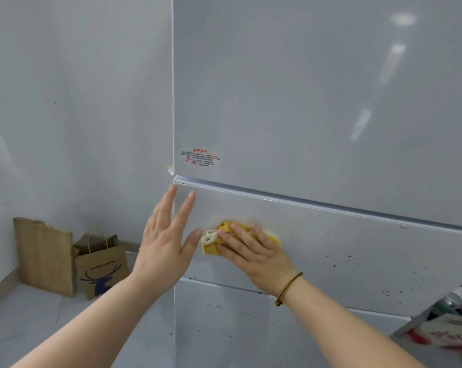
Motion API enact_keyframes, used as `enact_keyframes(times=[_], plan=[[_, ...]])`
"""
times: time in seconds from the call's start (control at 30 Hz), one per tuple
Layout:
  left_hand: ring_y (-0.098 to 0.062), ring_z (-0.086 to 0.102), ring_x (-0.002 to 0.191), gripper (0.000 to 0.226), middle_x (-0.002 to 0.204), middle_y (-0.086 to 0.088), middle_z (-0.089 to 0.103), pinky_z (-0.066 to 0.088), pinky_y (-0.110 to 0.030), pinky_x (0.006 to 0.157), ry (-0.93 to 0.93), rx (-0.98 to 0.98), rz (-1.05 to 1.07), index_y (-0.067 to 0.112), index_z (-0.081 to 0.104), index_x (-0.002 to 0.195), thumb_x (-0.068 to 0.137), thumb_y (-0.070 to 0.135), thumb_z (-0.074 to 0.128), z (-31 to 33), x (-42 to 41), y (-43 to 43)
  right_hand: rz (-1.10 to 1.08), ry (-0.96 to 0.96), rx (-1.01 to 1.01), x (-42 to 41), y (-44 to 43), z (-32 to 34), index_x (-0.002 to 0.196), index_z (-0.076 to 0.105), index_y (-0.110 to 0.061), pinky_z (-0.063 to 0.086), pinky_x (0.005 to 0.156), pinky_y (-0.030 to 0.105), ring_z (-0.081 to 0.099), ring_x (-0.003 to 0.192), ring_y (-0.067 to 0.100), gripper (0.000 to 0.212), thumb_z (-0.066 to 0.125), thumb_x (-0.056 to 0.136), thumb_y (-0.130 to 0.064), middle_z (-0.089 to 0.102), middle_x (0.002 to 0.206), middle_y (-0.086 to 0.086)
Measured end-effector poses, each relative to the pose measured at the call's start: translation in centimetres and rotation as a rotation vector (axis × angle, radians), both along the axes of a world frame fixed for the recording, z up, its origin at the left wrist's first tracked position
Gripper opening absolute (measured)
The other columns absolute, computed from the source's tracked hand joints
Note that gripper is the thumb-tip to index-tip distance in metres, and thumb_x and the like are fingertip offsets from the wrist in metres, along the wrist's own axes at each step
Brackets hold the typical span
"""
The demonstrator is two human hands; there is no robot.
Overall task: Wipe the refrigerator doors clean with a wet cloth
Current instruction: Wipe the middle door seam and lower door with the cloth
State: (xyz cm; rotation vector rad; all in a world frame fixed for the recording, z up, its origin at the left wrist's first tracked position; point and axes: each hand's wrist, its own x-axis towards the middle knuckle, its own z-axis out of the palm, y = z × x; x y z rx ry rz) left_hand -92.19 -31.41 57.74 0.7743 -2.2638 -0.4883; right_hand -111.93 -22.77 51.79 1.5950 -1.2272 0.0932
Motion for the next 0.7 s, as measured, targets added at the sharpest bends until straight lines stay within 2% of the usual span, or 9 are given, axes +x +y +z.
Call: enact_keyframes(times=[0.07,0.17,0.27,0.37,0.43,0.5,0.57,0.6,0.7], plan=[[-0.022,0.019,0.131,0.062,0.148,-0.007,0.024,0.022,-0.033,0.109,-0.069,-0.17,-0.022,0.019,0.028,0.141,0.093,0.056,0.016,-1.0,-0.7,0.4,0.001,-0.036,-0.08,-1.1,1.2,2.3,0.128,0.042,-0.019,0.01,0.116,0.038,0.001,0.144,0.023,0.041,0.019,0.097,-0.007,0.027,0.148,0.002],[-0.027,0.023,0.128,0.057,0.141,-0.015,0.033,0.009,-0.026,0.108,-0.196,-0.281,-0.044,0.016,0.034,0.136,0.096,0.049,0.01,-2.1,-1.8,0.8,-0.043,-0.198,-0.298,-2.3,2.3,4.4,0.129,0.042,-0.018,0.007,0.118,0.037,0.004,0.144,0.021,0.041,0.023,0.095,-0.005,0.002,0.156,0.002],[-0.022,0.002,0.14,0.058,0.143,-0.015,0.029,0.002,-0.025,0.108,-0.27,-0.34,-0.003,0.017,0.031,0.137,0.096,0.049,0.007,-3.0,-2.7,0.6,-0.02,-0.255,-0.349,-2.5,2.3,3.3,0.14,0.03,-0.017,0.007,0.118,0.038,0.003,0.144,0.023,0.045,0.028,0.095,-0.008,-0.001,0.156,0.004],[-0.009,-0.019,0.14,0.059,0.144,-0.012,0.02,0.0,-0.028,0.109,-0.291,-0.396,0.062,0.018,0.028,0.139,0.095,0.051,0.006,-3.9,-3.1,0.3,0.015,-0.129,-0.164,-3.0,2.6,-0.1,0.146,0.012,-0.012,0.006,0.118,0.038,0.001,0.144,0.025,0.053,0.025,0.096,-0.009,-0.003,0.156,0.008],[-0.009,-0.02,0.14,0.061,0.144,-0.013,0.02,0.004,-0.032,0.109,-0.291,-0.432,0.094,0.018,0.028,0.139,0.094,0.053,0.006,-4.1,-3.3,0.2,0.027,-0.007,-0.027,-3.5,3.2,-1.2,0.145,0.017,-0.013,0.006,0.118,0.037,0.0,0.144,0.025,0.049,0.021,0.097,-0.008,-0.004,0.156,0.009],[-0.009,-0.02,0.14,0.062,0.144,-0.014,0.02,0.008,-0.034,0.107,-0.28,-0.455,0.117,0.017,0.028,0.139,0.094,0.054,0.006,-4.2,-3.5,0.3,0.029,0.072,0.056,-4.0,3.6,-0.7,0.137,0.031,-0.014,0.007,0.117,0.036,0.0,0.143,0.025,0.042,0.02,0.097,-0.008,0.01,0.154,0.008],[-0.008,-0.021,0.139,0.063,0.143,-0.014,0.02,0.001,-0.032,0.11,-0.248,-0.456,0.141,0.017,0.028,0.139,0.093,0.054,0.006,-4.0,-4.0,0.9,0.04,0.07,0.041,-4.7,4.4,1.3,0.13,0.039,-0.017,0.008,0.117,0.036,0.005,0.143,0.024,0.039,0.021,0.097,-0.007,0.029,0.144,0.002],[-0.008,-0.021,0.139,0.062,0.143,-0.014,0.02,-0.003,-0.029,0.111,-0.226,-0.448,0.153,0.017,0.027,0.139,0.093,0.054,0.006,-4.0,-4.0,1.2,0.044,0.023,-0.017,-4.9,4.7,2.4,0.128,0.041,-0.017,0.008,0.117,0.035,0.006,0.143,0.023,0.038,0.021,0.097,-0.007,0.031,0.143,0.001],[-0.009,-0.018,0.14,0.059,0.147,-0.014,0.015,-0.006,-0.029,0.112,-0.18,-0.495,0.117,0.019,0.026,0.14,0.094,0.051,0.007,-3.8,-5.0,2.5,-0.005,-0.171,-0.258,-5.9,5.8,4.5,0.127,0.044,-0.017,0.007,0.118,0.036,0.004,0.144,0.02,0.041,0.021,0.095,-0.005,0.007,0.156,0.002]])
